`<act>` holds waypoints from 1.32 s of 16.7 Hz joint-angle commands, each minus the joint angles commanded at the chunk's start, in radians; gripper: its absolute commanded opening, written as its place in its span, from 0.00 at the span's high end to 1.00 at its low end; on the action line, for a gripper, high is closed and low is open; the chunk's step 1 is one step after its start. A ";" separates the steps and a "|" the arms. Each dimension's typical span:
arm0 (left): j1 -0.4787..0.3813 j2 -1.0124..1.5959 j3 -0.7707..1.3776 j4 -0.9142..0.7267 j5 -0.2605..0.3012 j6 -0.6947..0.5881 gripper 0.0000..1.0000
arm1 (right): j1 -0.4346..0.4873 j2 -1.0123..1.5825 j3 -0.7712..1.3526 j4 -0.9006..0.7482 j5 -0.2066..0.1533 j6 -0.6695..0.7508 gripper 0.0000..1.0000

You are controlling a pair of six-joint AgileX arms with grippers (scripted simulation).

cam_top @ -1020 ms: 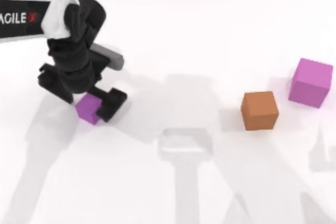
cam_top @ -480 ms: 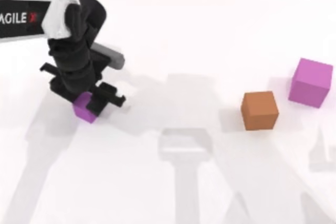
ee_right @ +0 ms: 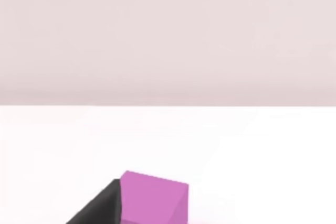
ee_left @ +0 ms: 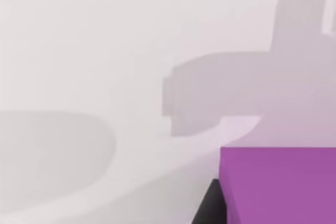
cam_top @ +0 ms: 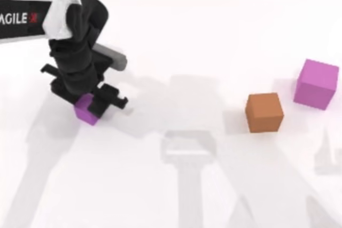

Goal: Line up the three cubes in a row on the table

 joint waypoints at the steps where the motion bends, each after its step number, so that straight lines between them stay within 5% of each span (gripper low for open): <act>1: 0.000 -0.001 0.003 -0.003 0.000 0.000 1.00 | 0.000 0.000 0.000 0.000 0.000 0.000 0.00; 9: 0.018 -0.080 0.154 -0.236 -0.001 -0.002 1.00 | 0.000 0.000 0.000 0.000 0.000 0.000 0.00; 15: 0.003 -0.073 0.169 -0.246 -0.002 -0.014 1.00 | 0.000 0.000 0.000 0.000 0.000 0.000 0.00; 22: -0.207 0.076 0.426 -0.374 -0.012 -0.372 1.00 | 0.000 0.000 0.000 0.000 0.000 0.000 0.00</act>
